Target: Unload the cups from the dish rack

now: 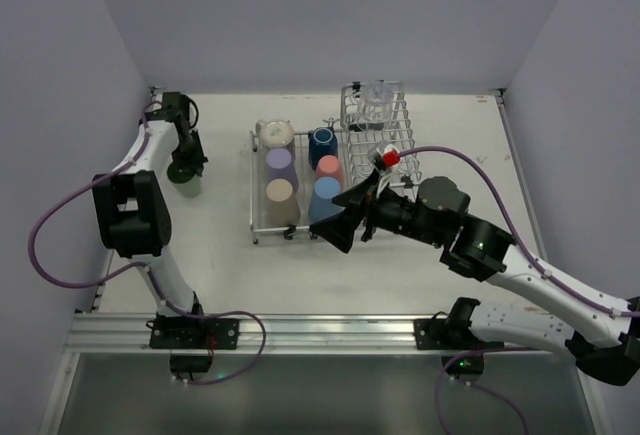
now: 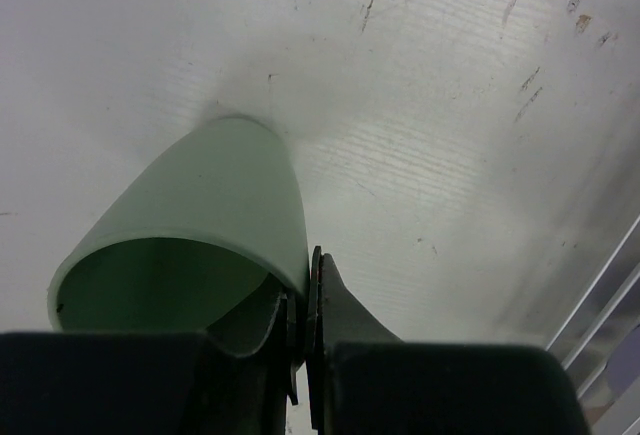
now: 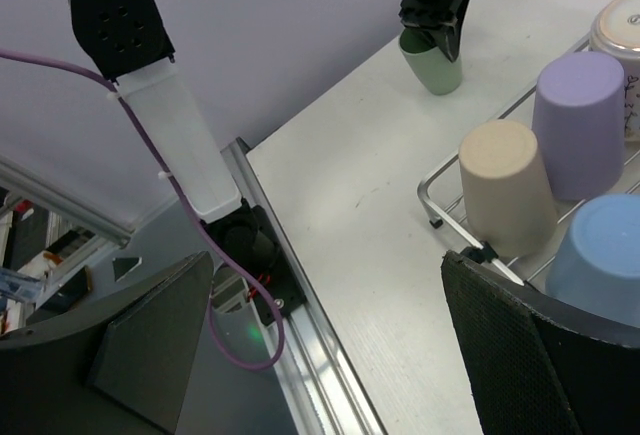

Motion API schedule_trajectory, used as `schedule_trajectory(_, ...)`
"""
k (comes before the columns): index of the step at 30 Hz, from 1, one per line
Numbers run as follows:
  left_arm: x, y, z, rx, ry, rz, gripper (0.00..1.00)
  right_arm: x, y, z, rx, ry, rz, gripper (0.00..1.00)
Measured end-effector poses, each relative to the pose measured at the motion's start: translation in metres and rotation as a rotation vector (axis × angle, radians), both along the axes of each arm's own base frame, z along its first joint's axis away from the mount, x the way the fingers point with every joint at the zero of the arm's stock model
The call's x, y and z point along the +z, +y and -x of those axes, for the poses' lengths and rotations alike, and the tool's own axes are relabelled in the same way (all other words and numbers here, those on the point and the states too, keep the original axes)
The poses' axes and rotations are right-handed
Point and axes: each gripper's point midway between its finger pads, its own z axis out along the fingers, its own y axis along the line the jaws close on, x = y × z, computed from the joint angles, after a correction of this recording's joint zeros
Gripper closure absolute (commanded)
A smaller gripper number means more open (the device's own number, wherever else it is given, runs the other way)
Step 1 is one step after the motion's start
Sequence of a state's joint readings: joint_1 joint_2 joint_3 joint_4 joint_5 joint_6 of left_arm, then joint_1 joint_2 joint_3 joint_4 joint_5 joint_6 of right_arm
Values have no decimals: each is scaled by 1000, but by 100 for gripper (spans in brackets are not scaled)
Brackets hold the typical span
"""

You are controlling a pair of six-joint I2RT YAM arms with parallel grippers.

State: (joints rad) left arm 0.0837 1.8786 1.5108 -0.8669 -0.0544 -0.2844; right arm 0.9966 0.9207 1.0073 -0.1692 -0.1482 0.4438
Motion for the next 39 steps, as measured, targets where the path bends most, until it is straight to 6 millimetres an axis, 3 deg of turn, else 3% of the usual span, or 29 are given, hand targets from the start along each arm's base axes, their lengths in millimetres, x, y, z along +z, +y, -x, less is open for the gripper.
schedule_trajectory(2,0,-1,1,-5,-9,4,100,-1,1,0,1,2,3,1)
schedule_trajectory(4,0,-1,1,-11,-14,5,91,-3,2,-1,1,5,7,1)
schedule_trajectory(5,0,-2,1,-13,-15,7,86,-4,2,-1,1,6,9,1)
schedule_trajectory(6,0,-2,0,-16,-16,7,74,-4,2,-1,1,7,10,1)
schedule_trajectory(12,-2,-3,2,-21,-17,13,43,-4,2,-1,2,6,10,1)
schedule_trajectory(21,22,-1,1,-13,-77,-5,17,-5,1,-3,-9,-11,19,1)
schedule_trajectory(24,39,0,-1,-7,-119,-11,14,-5,-1,-5,-22,-19,23,1)
schedule_trajectory(29,84,-5,-10,-2,-266,8,12,-4,-8,-10,-60,-36,50,3)
schedule_trajectory(33,155,-23,-17,-38,-519,70,12,11,-18,-23,-138,-80,59,1)
schedule_trajectory(36,217,-55,-8,-124,-742,125,10,28,-30,-38,-223,-119,59,1)
schedule_trajectory(39,272,-106,23,-277,-955,227,8,48,-48,-60,-331,-153,58,1)
